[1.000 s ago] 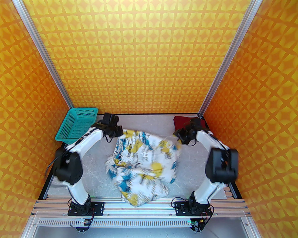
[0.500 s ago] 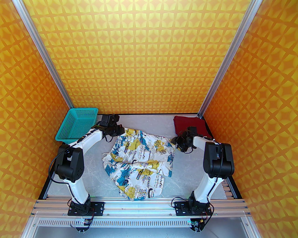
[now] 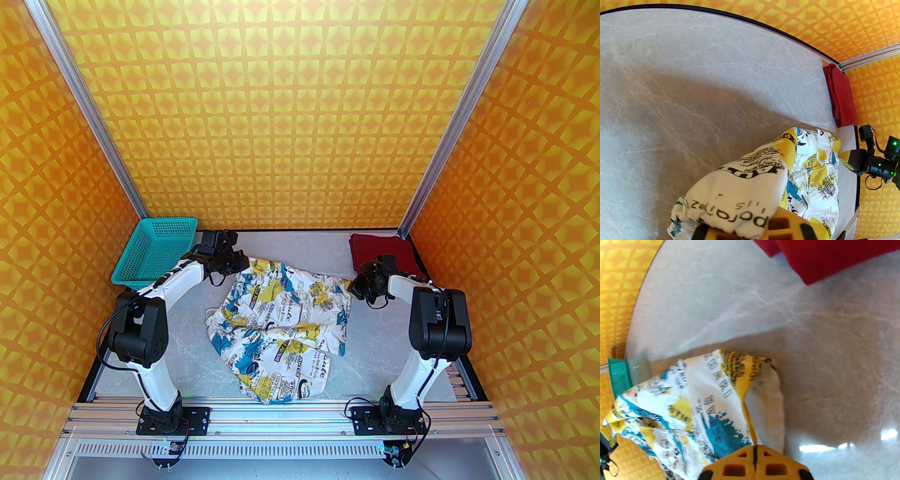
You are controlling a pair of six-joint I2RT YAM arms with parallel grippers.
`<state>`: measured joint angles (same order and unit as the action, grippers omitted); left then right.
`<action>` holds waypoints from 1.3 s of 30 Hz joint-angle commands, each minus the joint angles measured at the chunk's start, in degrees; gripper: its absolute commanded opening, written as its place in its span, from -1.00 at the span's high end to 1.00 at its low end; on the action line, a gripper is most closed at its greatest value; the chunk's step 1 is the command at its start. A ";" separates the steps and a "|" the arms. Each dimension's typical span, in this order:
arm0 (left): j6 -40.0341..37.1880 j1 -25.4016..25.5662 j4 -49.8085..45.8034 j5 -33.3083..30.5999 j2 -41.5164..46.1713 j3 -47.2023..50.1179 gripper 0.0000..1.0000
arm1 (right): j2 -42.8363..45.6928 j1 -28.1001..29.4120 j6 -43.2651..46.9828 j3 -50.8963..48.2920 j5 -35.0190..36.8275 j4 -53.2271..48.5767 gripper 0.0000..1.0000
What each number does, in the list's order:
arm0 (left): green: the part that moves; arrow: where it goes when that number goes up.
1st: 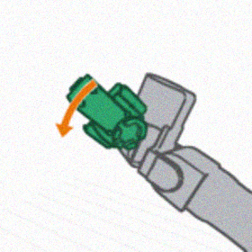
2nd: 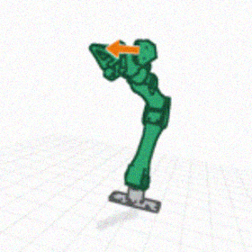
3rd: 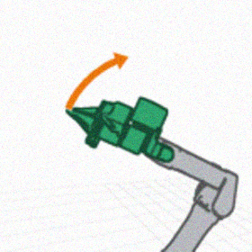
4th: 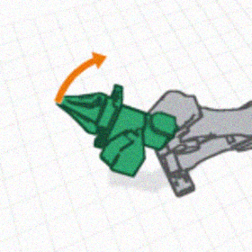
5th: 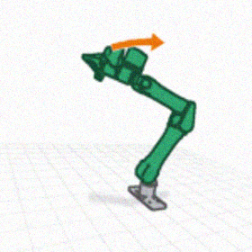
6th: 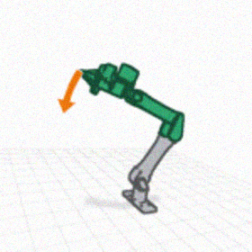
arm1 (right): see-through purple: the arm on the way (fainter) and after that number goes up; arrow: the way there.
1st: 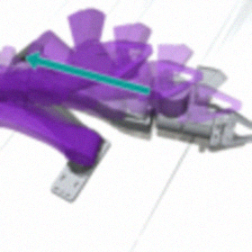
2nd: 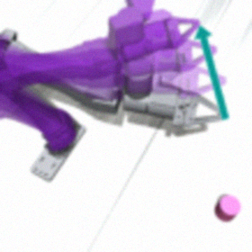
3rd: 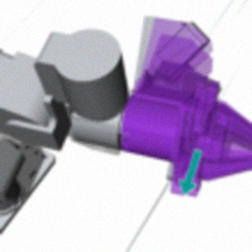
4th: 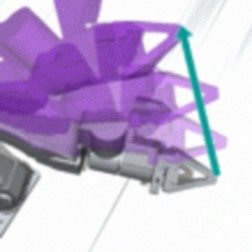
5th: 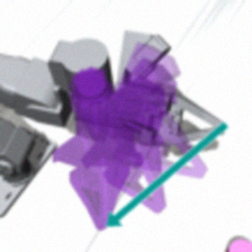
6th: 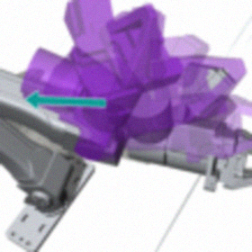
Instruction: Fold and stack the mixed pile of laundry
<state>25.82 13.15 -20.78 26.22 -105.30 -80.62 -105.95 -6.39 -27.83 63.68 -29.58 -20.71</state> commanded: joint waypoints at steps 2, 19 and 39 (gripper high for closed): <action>2.06 -2.20 1.92 1.71 2.71 -1.02 1.00 | 1.58 0.03 -2.19 2.67 -2.71 1.87 1.00; 6.11 -12.02 2.25 12.21 -5.63 -4.78 1.00 | -5.26 -5.13 -16.46 3.34 -17.36 20.65 1.00; -0.15 -13.03 -13.92 14.50 29.93 5.03 1.00 | 24.61 -11.21 -13.74 -1.49 -15.12 -0.98 1.00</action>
<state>27.81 2.20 -29.15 40.07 -76.20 -74.22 -82.26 -14.50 -40.73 63.70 -45.52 -18.68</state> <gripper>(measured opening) 0.032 0.028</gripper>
